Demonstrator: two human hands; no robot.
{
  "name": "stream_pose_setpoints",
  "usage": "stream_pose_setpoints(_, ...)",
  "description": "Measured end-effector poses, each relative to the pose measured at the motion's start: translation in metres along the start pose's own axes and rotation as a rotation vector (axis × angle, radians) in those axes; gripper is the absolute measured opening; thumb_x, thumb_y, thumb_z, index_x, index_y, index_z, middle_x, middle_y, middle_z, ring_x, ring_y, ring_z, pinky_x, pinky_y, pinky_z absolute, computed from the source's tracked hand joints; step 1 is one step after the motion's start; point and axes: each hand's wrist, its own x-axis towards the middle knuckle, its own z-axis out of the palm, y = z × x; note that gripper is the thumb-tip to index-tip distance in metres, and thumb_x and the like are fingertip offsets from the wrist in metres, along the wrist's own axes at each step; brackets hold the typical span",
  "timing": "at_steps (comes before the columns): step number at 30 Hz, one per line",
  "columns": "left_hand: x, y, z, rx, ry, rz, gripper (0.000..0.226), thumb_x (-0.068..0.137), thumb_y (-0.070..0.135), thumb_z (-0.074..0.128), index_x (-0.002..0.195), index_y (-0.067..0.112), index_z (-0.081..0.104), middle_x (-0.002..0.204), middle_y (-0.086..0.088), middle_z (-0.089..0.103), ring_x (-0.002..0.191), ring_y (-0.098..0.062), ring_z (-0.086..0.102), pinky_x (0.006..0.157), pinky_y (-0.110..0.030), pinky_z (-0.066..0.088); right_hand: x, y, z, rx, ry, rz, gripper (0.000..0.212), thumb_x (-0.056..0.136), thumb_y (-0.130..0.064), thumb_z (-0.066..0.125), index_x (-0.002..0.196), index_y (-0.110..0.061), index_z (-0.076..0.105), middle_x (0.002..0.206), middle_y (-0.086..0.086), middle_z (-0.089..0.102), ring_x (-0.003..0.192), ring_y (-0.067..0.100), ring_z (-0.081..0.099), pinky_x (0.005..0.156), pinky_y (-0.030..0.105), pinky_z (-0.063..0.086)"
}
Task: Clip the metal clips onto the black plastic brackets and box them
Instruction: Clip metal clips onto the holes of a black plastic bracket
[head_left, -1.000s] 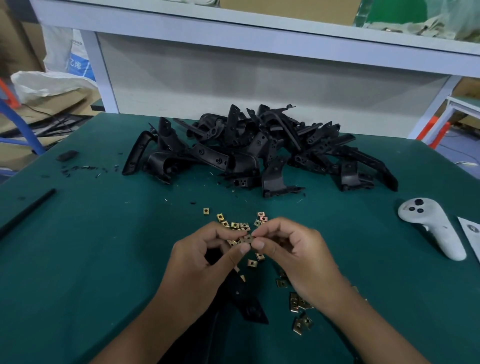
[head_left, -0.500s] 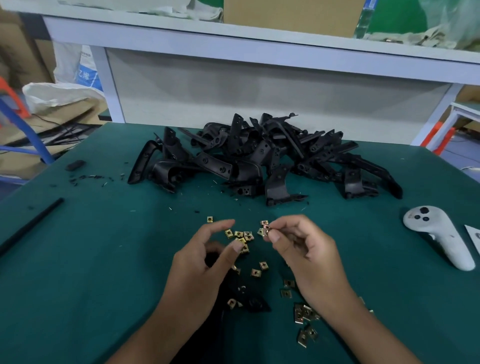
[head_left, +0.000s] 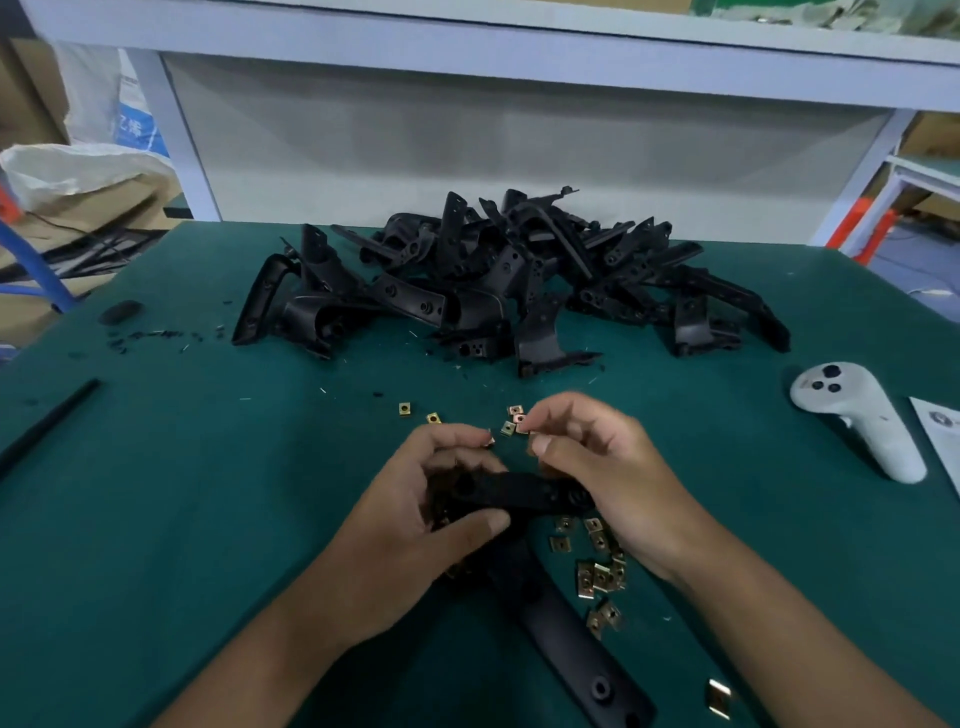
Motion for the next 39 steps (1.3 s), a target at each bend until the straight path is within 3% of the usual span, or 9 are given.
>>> stream_pose_setpoints(3,0.002,0.003,-0.001,-0.012,0.063,0.049,0.034,0.068,0.017,0.090,0.095,0.029,0.073,0.101,0.000,0.077,0.094,-0.012,0.073,0.081,-0.018,0.055,-0.002,-0.003,-0.002,0.007,-0.048,0.003,0.016,0.094,-0.019,0.067,0.094,-0.032,0.075,0.081,-0.009,0.062,0.080,0.009,0.056,0.072,0.016,0.046)
stream_pose_setpoints(6,0.002,0.004,0.000,-0.073,0.139,0.074,0.037,0.056,0.015,0.092,0.089,0.027,0.080,0.091,-0.004,0.079,0.085,-0.012,0.075,0.076,-0.019,0.057,-0.005,-0.010,-0.006,0.047,-0.083,0.024,0.014,0.093,-0.016,0.071,0.096,-0.028,0.078,0.083,-0.011,0.070,0.081,0.005,0.065,0.074,0.015,0.051)
stream_pose_setpoints(12,0.001,0.007,0.004,-0.101,0.146,0.064,0.039,0.053,0.020,0.092,0.090,0.027,0.081,0.089,-0.007,0.079,0.084,-0.019,0.076,0.075,-0.023,0.060,-0.008,-0.018,-0.001,0.123,-0.077,0.067,0.019,0.074,-0.030,0.080,0.091,-0.021,0.080,0.089,0.000,0.078,0.084,0.010,0.073,0.073,0.017,0.054)
stream_pose_setpoints(22,0.002,0.004,0.004,-0.107,0.173,0.124,0.044,0.046,0.031,0.102,0.079,0.028,0.072,0.079,-0.004,0.075,0.073,-0.014,0.071,0.069,-0.023,0.058,-0.009,-0.020,0.003,0.143,-0.058,0.099,0.021,0.073,-0.030,0.079,0.089,-0.017,0.079,0.088,0.005,0.078,0.081,0.013,0.073,0.073,0.018,0.055)
stream_pose_setpoints(39,0.002,-0.002,0.006,-0.090,0.171,0.130,0.038,0.051,0.010,0.094,0.079,0.023,0.071,0.092,-0.006,0.076,0.083,-0.019,0.072,0.077,-0.026,0.060,-0.011,-0.019,0.008,0.158,-0.055,0.141,0.013,0.076,-0.026,0.076,0.084,-0.016,0.078,0.076,-0.002,0.075,0.071,0.005,0.070,0.065,0.013,0.051)
